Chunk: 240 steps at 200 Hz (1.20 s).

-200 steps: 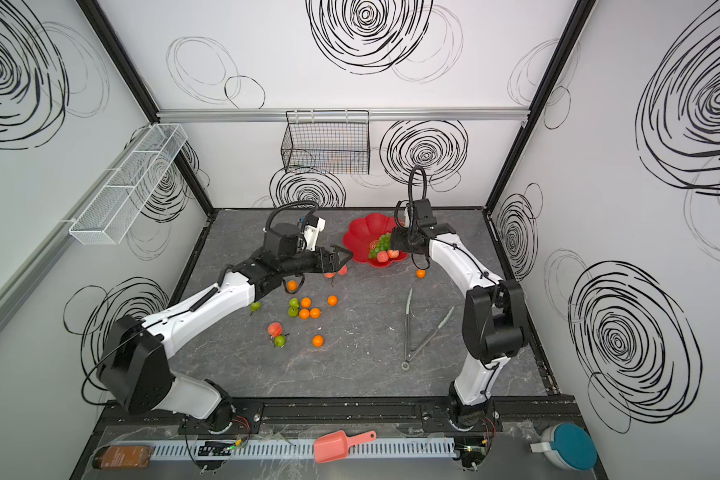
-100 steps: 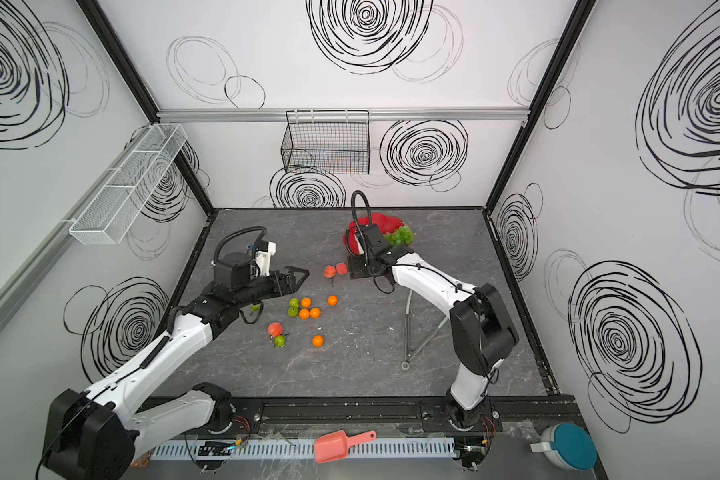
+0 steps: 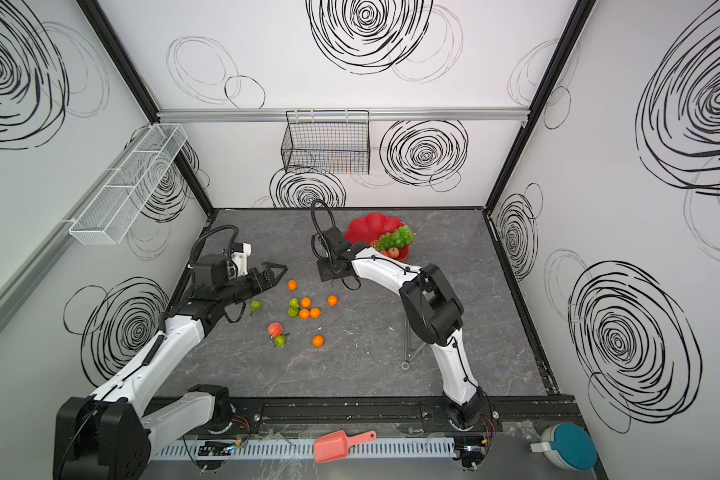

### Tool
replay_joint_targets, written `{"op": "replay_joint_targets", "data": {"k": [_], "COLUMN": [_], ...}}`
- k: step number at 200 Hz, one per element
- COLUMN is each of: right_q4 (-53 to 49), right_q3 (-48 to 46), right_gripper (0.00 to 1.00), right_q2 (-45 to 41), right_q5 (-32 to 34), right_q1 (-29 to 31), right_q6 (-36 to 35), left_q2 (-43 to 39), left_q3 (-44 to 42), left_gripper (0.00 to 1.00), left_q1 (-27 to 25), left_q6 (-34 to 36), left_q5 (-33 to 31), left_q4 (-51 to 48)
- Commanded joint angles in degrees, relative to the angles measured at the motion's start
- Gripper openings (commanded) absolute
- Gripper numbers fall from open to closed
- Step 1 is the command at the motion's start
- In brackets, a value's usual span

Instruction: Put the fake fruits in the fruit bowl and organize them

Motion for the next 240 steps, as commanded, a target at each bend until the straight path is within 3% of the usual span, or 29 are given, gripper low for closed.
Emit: {"op": "replay_joint_targets", "data": {"k": [1,109,240], "right_q4": [-3.6,-12.9,-16.2], "right_q3": [4.9,22.6,24.0], "right_gripper": [0.61,0.6,0.61], "right_q2": [2.7,15.7,18.8], "right_q5": [1.7,-0.3,0.2], "right_q1": [-0.3,-1.5,-1.4], "right_q6": [-0.9,-3.7,-4.8], "left_q2": [1.5,5.6,6.7], "left_q3": [1.0,0.5,0.3], "left_gripper": [0.96,0.96,0.96], "left_q1": [0.3,0.3,0.6], "left_q6": [-1.3,-0.3,-0.7], "left_q5": [1.2,3.4,4.4], "left_q4": [4.6,7.1,7.8]}}
